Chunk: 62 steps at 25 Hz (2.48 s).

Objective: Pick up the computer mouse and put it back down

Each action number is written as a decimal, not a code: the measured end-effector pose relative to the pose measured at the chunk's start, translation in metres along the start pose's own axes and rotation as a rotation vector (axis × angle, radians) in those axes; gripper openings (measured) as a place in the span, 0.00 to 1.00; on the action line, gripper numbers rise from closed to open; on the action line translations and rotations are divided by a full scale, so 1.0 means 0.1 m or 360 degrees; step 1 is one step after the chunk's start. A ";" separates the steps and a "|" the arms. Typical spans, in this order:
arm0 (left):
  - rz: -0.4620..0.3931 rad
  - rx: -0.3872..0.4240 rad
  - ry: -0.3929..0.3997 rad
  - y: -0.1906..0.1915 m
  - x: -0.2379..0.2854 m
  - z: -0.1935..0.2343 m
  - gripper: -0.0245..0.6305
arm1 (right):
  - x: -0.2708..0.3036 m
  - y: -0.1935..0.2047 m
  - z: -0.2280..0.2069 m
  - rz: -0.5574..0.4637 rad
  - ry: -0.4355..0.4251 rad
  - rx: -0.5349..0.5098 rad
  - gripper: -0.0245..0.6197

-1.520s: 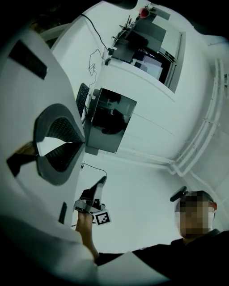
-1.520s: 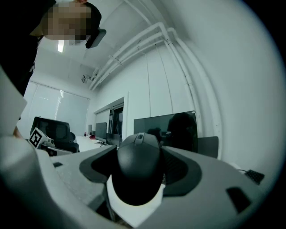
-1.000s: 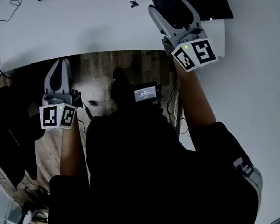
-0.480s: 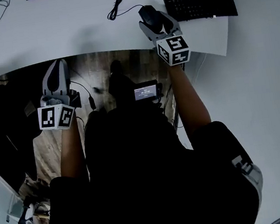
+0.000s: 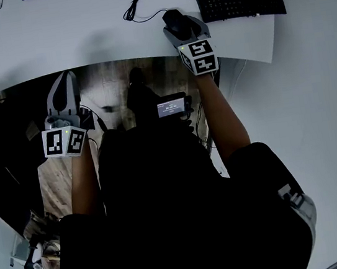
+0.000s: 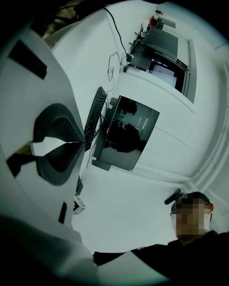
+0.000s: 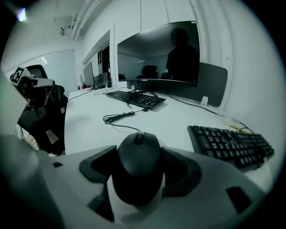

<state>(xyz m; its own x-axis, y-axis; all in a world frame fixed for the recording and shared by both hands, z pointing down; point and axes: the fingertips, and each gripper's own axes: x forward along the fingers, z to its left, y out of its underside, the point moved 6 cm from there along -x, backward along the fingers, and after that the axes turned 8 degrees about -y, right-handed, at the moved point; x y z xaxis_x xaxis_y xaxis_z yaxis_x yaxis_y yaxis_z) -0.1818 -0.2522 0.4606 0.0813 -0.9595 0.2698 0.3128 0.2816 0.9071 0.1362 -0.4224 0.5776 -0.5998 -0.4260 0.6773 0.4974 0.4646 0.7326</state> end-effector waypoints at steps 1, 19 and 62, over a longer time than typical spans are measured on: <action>0.0003 -0.0002 0.0002 0.01 0.00 0.00 0.03 | 0.01 0.01 0.00 0.0010 0.0001 0.0007 0.52; -0.0058 0.0014 0.0066 -0.06 -0.21 -0.10 0.03 | -0.23 -0.18 0.02 -0.0109 -0.0057 0.0031 0.54; -0.0332 0.0115 0.0466 0.52 -4.55 -0.16 0.03 | -4.15 1.00 4.59 -0.1214 0.0289 -0.0136 0.04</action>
<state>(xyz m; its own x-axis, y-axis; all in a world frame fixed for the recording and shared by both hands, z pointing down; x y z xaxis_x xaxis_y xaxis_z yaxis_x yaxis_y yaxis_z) -0.1872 0.1987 0.3793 0.2934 -0.9558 -0.0181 0.2847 0.0693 0.9561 0.1471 0.1572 0.3397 -0.6868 -0.7266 -0.0195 0.0405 -0.0650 0.9971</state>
